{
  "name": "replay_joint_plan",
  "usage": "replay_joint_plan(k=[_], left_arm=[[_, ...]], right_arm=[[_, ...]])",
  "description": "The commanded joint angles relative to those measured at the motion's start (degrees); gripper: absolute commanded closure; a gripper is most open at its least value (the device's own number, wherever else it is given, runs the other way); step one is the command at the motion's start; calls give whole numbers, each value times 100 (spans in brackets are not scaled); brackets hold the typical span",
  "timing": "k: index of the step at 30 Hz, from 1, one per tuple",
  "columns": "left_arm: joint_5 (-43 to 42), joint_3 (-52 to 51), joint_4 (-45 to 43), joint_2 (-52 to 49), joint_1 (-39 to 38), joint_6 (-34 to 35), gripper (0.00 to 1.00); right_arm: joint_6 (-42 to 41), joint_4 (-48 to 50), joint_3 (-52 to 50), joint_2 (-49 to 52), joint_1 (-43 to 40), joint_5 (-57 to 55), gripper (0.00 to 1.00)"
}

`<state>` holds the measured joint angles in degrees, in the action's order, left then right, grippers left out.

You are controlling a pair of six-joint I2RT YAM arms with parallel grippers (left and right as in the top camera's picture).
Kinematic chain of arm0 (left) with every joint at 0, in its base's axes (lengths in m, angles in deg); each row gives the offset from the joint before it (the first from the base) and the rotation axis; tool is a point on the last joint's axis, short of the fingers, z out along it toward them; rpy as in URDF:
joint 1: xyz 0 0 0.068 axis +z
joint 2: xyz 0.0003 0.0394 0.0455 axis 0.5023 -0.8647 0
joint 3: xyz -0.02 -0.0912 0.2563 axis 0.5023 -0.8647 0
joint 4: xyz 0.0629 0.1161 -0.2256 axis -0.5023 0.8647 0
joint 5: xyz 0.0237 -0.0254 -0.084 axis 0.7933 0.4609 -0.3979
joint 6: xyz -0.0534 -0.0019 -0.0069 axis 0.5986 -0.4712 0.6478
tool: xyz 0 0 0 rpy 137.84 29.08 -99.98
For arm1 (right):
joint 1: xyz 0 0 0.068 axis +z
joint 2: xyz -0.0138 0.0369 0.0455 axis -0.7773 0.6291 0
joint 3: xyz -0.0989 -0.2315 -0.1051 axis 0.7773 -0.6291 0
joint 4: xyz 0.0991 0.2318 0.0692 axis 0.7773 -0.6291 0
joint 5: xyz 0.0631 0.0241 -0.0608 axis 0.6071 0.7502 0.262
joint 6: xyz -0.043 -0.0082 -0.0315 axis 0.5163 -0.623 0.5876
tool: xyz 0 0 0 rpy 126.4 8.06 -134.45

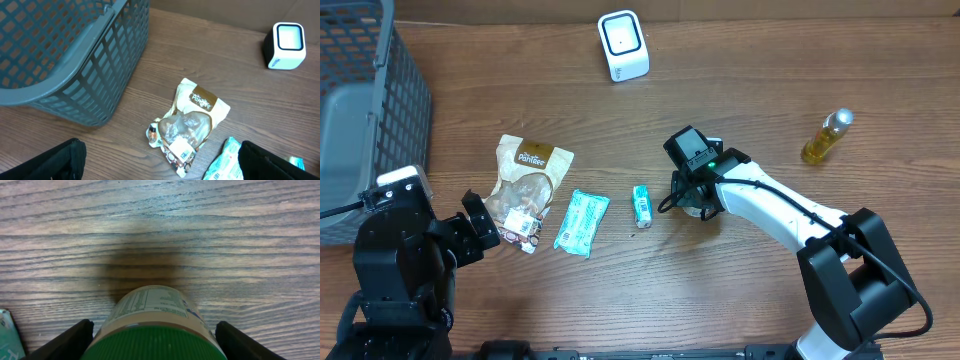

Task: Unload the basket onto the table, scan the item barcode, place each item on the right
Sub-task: 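Lift the green-capped jar up with the right gripper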

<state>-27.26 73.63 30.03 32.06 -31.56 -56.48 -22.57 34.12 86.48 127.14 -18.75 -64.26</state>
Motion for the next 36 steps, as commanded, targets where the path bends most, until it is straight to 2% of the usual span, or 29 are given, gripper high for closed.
replay_joint_plan(k=[1, 6, 12, 18, 22, 27, 36], left_arm=[[61, 31, -4, 22, 31, 15, 0], [61, 31, -4, 22, 31, 15, 0], [61, 31, -4, 22, 31, 15, 1], [61, 31, -4, 22, 31, 13, 0], [61, 31, -4, 22, 31, 15, 1], [61, 31, -4, 22, 31, 15, 0], [61, 31, -4, 22, 31, 15, 0]], right_arm=[[4, -24, 39, -4, -24, 26, 29], [4, -614, 627, -28, -81, 122, 39], [4, -1585, 1589, -52, -214, 470, 45], [7, -2404, 2380, -59, -463, 1834, 46], [7, -2723, 2406, -59, -546, 2852, 49], [4, -3338, 2406, -59, -544, 3486, 61], [4, -4251, 2406, -59, -544, 4542, 61]])
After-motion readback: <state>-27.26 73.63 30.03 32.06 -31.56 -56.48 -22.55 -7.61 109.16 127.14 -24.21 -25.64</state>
